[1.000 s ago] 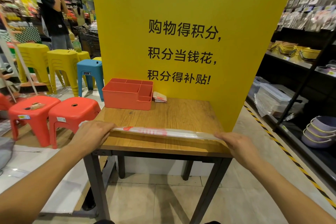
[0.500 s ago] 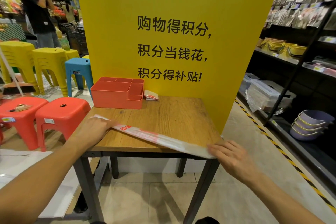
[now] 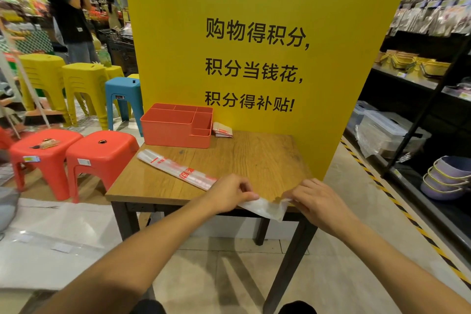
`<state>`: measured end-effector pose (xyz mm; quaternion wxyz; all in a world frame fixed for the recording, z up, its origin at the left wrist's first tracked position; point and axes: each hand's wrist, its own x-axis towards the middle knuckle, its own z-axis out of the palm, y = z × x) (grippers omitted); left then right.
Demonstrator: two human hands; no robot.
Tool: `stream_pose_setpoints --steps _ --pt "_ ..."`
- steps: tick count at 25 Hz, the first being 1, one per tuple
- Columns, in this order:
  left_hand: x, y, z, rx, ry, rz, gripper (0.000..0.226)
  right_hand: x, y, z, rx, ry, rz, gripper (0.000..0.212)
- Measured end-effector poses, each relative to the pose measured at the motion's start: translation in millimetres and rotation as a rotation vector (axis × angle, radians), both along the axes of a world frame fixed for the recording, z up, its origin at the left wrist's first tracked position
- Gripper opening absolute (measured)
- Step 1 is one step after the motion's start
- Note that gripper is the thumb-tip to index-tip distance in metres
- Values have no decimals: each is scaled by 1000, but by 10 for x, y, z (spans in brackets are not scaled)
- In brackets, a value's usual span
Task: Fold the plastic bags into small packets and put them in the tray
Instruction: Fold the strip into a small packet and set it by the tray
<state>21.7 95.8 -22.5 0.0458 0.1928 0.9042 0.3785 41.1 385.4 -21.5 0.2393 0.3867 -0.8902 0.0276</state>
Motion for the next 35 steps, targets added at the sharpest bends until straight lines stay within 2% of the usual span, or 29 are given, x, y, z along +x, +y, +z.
stream_pose_setpoints --steps 4,9,13,16,18,20,25,29,30,33,35 --pt "65 66 -193 -131 65 9 18 26 -110 120 -180 -277 -102 15" --pt "100 32 -248 25 11 57 19 -167 -407 170 -407 -687 -20 5" --pt "135 -73 -234 240 -72 122 33 -272 -648 17 -445 -764 -28 14" --pt "151 -113 -239 300 -103 122 40 -325 -752 -80 -503 -790 -49 24" --pt "155 -90 -266 269 -82 131 57 -332 -796 -119 -532 -798 -62 29" --pt "131 -54 -302 244 -38 155 59 -349 -818 -146 -536 -791 -71 32" --pt "54 -39 -334 122 76 196 30 -398 -788 -243 -519 -742 -164 32" --pt "20 -73 -374 65 122 174 13 -337 -714 -298 -523 -658 -131 12" --pt "6 -95 -383 61 124 163 10 -309 -643 -306 -465 -619 -91 13" --pt "-15 -162 -384 41 156 123 6 -213 -433 -387 -122 -388 13 48" --pt "8 -200 -379 -3 223 72 5 -167 -416 -441 -38 -252 22 42"
